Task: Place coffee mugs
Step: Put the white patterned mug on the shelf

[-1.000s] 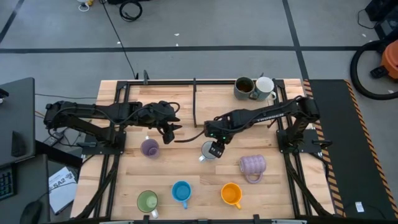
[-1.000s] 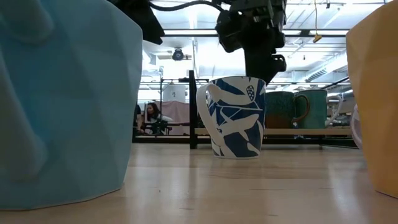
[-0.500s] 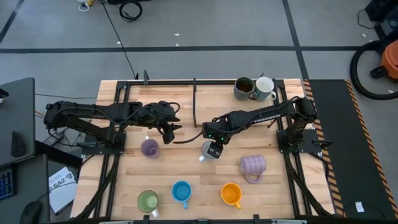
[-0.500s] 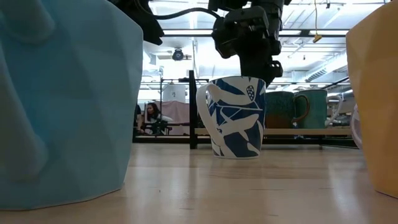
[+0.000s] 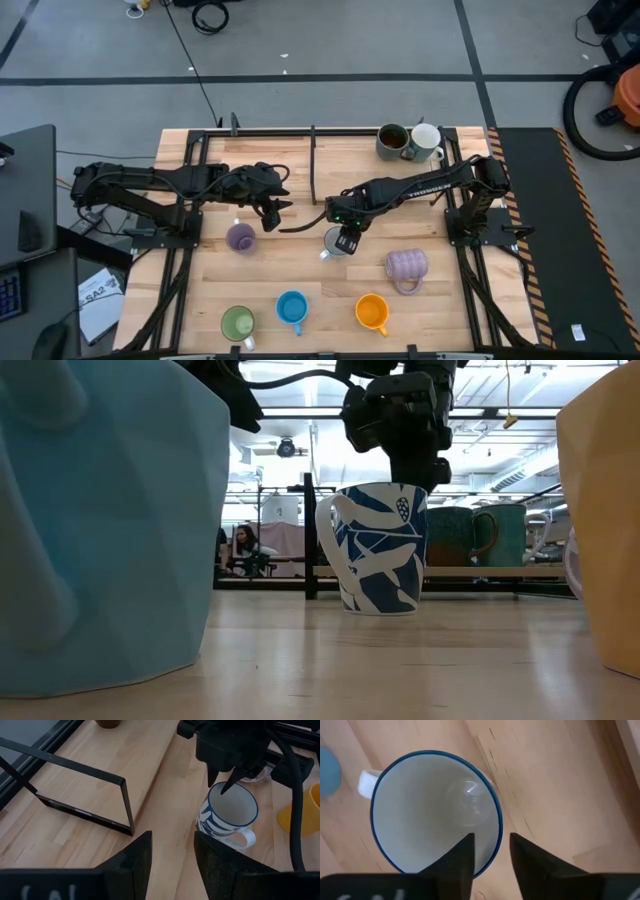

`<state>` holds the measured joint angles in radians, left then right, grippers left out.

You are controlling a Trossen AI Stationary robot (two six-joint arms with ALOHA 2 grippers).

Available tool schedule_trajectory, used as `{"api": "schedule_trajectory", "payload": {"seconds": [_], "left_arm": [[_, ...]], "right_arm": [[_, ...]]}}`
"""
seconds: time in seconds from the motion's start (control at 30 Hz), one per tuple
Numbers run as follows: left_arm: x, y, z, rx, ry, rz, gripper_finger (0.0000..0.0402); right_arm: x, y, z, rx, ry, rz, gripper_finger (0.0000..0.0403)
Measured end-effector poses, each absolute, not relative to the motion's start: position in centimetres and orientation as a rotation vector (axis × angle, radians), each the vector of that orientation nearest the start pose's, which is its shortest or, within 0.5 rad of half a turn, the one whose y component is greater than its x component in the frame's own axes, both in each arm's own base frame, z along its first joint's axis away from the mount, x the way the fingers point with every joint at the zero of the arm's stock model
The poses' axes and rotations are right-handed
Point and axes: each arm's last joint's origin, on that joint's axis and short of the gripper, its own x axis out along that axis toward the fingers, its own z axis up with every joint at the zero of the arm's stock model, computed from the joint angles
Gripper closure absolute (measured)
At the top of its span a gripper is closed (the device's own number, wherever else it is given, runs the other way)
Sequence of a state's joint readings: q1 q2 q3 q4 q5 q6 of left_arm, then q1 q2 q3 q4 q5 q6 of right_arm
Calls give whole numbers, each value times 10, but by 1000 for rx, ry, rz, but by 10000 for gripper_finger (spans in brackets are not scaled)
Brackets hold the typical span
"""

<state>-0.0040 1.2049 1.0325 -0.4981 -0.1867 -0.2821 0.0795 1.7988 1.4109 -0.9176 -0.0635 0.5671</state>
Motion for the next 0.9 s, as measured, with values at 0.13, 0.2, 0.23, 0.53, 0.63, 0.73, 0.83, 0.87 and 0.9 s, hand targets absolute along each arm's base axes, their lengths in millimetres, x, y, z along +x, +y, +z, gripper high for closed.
{"api": "schedule_trajectory", "payload": {"seconds": [0.13,0.2,0.23,0.53,0.63,0.73,0.83,0.87,0.9], "left_arm": [[253,4,307,-207,638,268,248],[253,4,307,-207,638,268,248],[253,4,307,-207,638,268,248],[253,4,307,-207,638,268,248],[253,4,307,-207,638,268,248],[253,4,307,-207,638,268,248],[253,4,307,-207,638,268,248],[253,4,307,-207,638,268,248],[253,4,307,-207,638,268,248]], "right_arm": [[353,30,230,445,1305,-230,327],[353,30,230,427,1304,-216,348],[353,30,230,414,1305,-206,360],[354,30,231,178,1309,-19,379],[354,29,231,105,1308,52,371],[354,29,231,58,1307,88,378],[354,29,234,10,1304,120,386],[354,29,236,-10,1300,131,386],[355,29,238,-31,1295,142,386]]}}
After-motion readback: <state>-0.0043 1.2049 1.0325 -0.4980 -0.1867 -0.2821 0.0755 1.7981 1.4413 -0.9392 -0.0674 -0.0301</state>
